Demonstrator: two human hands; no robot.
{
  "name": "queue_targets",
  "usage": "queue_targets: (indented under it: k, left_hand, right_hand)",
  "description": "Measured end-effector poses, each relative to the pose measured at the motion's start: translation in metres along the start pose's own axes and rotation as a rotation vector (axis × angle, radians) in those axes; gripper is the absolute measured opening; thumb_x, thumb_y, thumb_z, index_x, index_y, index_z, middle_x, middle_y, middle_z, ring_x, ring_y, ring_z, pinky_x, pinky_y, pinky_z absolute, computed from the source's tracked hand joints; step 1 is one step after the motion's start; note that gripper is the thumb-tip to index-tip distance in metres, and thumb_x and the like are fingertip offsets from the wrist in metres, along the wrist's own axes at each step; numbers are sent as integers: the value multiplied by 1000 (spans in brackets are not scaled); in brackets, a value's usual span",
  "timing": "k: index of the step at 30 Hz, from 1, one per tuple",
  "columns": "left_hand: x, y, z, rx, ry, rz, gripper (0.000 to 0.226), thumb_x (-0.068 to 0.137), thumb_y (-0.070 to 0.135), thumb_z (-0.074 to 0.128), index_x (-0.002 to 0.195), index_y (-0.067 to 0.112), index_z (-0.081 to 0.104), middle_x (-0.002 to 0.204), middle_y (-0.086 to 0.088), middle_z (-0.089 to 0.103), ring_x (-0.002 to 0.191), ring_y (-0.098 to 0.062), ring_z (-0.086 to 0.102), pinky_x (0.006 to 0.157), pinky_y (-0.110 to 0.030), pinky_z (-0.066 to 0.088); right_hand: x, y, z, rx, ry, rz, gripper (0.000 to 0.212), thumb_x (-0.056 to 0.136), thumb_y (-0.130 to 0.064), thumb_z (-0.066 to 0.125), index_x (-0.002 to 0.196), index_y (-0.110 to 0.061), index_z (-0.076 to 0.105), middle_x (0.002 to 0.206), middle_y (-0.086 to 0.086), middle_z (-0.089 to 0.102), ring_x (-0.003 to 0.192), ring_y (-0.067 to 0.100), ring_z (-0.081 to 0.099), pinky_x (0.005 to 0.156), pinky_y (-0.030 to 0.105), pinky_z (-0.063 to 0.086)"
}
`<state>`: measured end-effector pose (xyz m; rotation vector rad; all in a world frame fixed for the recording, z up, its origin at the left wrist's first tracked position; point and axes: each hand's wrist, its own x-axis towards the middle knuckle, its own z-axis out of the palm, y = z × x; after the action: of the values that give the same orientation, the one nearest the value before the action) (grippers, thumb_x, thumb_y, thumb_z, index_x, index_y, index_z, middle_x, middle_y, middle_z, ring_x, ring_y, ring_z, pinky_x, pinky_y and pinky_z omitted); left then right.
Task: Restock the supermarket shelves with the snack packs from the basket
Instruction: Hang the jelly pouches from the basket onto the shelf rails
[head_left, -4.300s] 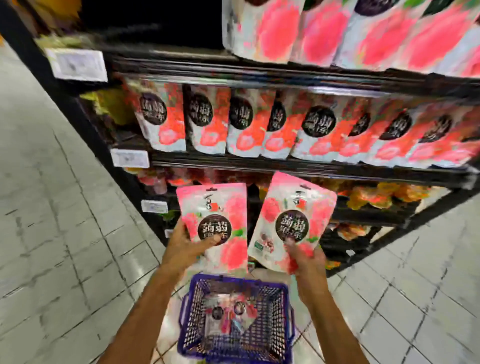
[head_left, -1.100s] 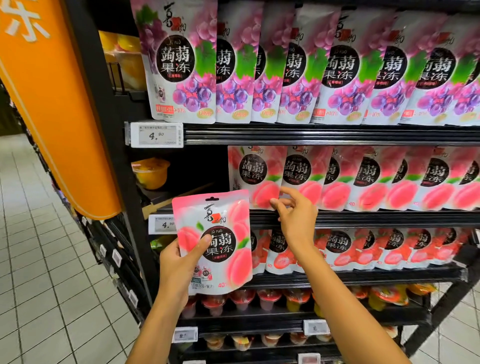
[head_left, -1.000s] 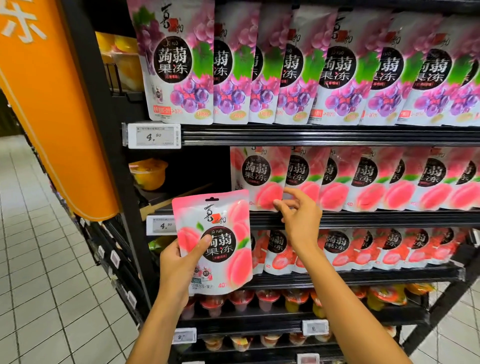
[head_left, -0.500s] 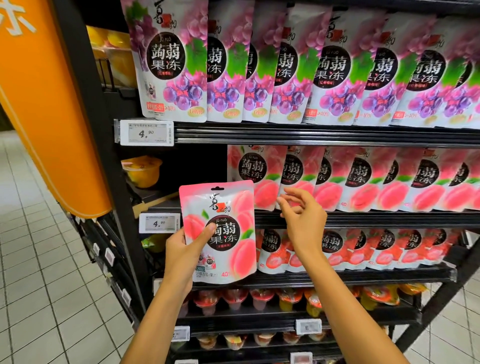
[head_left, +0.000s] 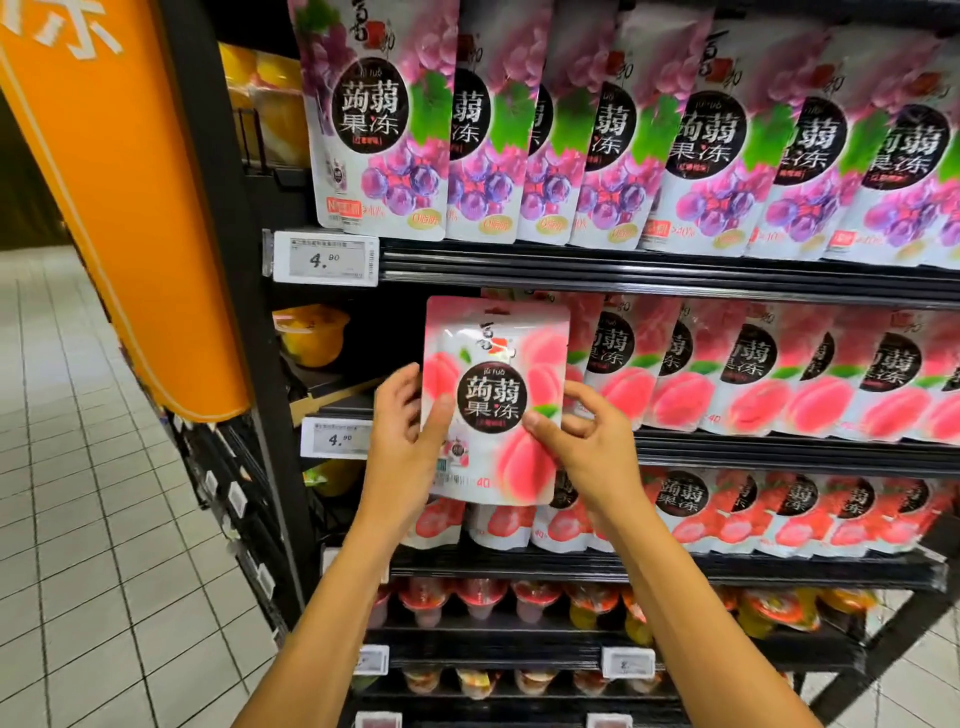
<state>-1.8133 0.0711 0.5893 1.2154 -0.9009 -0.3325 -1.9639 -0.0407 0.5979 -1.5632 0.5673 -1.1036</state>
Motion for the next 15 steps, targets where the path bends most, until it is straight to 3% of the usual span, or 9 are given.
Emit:
queue_targets:
  k: [2, 5, 8, 11, 13, 15]
  left_hand:
    - [-5, 1, -4, 199, 40, 142, 55, 93, 48, 57, 140, 29, 37, 141, 17, 41, 126, 8, 42, 98, -7, 37]
    - [-16, -1, 0, 487, -54, 354, 42, 95, 46, 49, 135, 36, 45, 141, 23, 35, 136, -2, 31, 107, -6, 21]
    - [-19, -6, 7, 583, -125, 353, 45, 98, 46, 46, 140, 33, 45, 149, 22, 33, 141, 0, 23, 114, -18, 20]
    - [-17, -12, 10, 691, -138, 328, 53, 99, 38, 49, 150, 32, 33, 159, 17, 21, 147, 0, 9, 121, -30, 16]
    - [-16, -16, 12, 725, -146, 336, 61, 98, 33, 52, 152, 34, 25, 162, 16, 12, 148, 1, -1, 122, -31, 11]
    - [-16, -18, 13, 751, -159, 355, 68, 96, 28, 55, 154, 33, 19, 163, 15, 4, 148, 0, -6, 121, -29, 9]
  right_hand:
    - [8, -4, 3, 9, 50, -1, 39, 79, -15, 80, 110, -27, 61, 80, 1, 77, 78, 13, 74, 70, 23, 57]
    - [22, -12, 13, -47, 91, -47, 39, 80, -12, 80, 113, -21, 62, 75, -7, 76, 74, 8, 73, 64, 17, 55]
    - [35, -18, 27, -65, 139, -109, 38, 81, -9, 78, 116, -13, 64, 73, -8, 75, 72, 7, 72, 65, 19, 56]
    - [42, -19, 42, -160, 220, -115, 48, 82, -21, 78, 127, -14, 61, 99, 5, 74, 85, 11, 69, 72, 14, 53]
    - [44, -18, 47, -147, 239, -92, 53, 83, -24, 77, 132, -12, 58, 115, 11, 70, 98, 17, 68, 82, 23, 55]
    - [43, -18, 50, -98, 248, -96, 46, 84, -21, 76, 127, -13, 61, 109, 13, 72, 96, 22, 70, 84, 34, 56]
